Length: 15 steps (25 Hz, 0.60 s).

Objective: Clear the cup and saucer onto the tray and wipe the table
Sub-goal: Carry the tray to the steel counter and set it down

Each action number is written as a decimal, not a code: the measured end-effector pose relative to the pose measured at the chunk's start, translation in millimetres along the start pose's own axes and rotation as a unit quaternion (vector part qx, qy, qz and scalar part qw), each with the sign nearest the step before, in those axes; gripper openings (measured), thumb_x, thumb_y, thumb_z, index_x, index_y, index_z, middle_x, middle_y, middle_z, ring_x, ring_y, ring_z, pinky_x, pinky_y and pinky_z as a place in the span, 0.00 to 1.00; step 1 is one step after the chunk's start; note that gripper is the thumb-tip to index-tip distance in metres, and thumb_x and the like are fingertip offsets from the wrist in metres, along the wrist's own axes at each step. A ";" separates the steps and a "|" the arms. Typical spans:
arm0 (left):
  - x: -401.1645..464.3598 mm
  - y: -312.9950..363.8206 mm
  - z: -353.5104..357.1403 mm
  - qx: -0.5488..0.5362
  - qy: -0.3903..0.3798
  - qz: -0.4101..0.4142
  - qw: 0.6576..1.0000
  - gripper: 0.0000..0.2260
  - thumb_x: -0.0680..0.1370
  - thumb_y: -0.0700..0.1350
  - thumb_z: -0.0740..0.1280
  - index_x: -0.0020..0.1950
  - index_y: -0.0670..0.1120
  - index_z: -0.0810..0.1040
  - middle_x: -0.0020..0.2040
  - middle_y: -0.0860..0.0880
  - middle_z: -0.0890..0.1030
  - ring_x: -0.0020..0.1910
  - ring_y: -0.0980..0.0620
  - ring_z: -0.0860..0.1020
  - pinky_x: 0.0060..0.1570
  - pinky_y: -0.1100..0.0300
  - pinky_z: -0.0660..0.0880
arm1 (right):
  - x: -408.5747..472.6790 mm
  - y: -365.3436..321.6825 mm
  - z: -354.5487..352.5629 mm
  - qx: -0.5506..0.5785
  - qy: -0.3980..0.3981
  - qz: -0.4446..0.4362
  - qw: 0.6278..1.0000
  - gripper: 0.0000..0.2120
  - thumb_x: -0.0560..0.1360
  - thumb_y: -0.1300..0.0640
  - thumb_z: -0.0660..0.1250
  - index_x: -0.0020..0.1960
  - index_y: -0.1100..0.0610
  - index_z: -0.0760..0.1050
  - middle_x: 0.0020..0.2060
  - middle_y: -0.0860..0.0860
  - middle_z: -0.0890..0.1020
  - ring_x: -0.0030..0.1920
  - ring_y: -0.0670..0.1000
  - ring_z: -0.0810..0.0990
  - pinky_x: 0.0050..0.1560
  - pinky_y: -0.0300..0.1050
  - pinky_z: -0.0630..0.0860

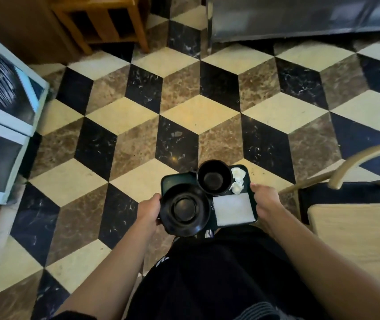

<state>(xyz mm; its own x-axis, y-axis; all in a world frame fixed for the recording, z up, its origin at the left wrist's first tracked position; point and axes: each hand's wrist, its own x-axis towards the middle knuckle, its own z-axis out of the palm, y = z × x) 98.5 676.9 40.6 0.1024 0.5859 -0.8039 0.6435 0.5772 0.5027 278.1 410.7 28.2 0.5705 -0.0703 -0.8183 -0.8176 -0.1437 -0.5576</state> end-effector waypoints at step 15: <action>62.6 216.5 143.8 0.068 -0.051 0.021 0.996 0.07 0.78 0.46 0.67 0.46 0.43 0.80 0.41 0.42 0.84 0.39 0.41 0.83 0.37 0.50 0.81 | 97.6 -198.6 38.8 0.070 0.020 -0.003 0.997 0.10 0.82 0.56 0.66 0.45 0.57 0.83 0.39 0.51 0.87 0.37 0.53 0.85 0.28 0.43 0.79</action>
<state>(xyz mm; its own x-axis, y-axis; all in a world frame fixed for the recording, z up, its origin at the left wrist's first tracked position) 353.4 756.8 53.4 0.2034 0.5437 -0.8143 0.7331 0.4667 0.4947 493.1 470.6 53.7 0.5752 -0.1090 -0.8107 -0.8159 -0.0052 -0.5781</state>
